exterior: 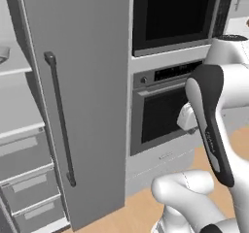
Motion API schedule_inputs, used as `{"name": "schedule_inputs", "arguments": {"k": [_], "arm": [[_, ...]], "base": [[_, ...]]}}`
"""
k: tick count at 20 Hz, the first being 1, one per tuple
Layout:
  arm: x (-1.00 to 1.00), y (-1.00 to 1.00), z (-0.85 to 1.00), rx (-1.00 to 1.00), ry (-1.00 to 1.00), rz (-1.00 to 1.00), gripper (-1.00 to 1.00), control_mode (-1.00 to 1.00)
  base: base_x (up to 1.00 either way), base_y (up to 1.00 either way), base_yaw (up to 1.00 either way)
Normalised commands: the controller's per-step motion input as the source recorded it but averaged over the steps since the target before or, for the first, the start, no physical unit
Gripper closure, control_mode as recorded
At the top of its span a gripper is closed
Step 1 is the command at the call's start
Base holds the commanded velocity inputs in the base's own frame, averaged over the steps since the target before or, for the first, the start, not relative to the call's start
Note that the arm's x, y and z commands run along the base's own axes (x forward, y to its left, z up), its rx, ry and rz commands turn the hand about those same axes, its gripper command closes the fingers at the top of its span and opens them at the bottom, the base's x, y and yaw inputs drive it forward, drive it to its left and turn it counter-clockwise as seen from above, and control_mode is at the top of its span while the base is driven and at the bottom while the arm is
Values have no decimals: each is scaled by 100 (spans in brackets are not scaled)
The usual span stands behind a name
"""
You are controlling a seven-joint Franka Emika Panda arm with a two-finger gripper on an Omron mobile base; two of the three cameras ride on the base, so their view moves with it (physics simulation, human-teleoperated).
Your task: Take the meat container that has the fish and place it on the second highest rack of the freezer. Then take the vegetable container that has the mushroom and lemon wedge and place it on the highest rack of the freezer.
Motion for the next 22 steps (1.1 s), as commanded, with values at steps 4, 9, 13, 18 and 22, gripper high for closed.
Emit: {"name": "schedule_inputs", "arguments": {"k": [4, 9, 13, 18, 22], "arm": [[0, 0, 0, 0, 0, 0, -100, 100], [0, 0, 0, 0, 0, 0, -100, 100], [0, 0, 0, 0, 0, 0, -100, 100], [0, 0, 0, 0, 0, 0, -100, 100], [0, 0, 0, 0, 0, 0, -100, 100]], "base": [[8, -100, -41], [13, -100, -42], [19, -82, -39], [19, -52, -41], [38, -1, -37]]}}
